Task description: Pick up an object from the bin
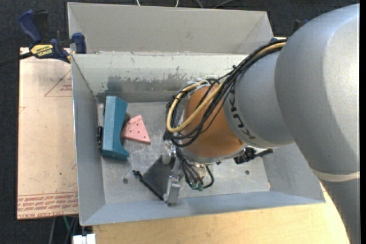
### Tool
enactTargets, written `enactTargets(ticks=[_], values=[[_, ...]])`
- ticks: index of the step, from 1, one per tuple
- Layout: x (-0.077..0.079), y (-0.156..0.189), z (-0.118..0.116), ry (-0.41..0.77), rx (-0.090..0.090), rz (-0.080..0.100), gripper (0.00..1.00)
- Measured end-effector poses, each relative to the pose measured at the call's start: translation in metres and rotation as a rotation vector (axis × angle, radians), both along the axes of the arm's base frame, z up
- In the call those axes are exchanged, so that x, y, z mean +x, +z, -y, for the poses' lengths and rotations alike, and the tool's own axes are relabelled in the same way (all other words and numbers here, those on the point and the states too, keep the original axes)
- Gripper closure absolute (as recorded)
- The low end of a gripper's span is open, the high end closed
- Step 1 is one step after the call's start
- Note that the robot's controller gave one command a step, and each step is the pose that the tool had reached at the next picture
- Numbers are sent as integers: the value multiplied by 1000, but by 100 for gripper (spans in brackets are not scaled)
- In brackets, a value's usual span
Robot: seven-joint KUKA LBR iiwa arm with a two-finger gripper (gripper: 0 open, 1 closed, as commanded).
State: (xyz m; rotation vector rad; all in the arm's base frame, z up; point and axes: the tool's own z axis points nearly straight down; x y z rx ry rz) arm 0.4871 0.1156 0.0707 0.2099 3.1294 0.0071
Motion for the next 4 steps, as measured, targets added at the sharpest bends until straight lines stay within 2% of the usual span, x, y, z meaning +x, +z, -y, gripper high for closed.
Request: enactTargets(ticks=[1,2,3,4], values=[[-2,0,0,1,-1,-10,100],[0,0,0,0,0,-1,0],[-2,0,0,1,-1,-9,100],[0,0,0,0,0,0,0]])
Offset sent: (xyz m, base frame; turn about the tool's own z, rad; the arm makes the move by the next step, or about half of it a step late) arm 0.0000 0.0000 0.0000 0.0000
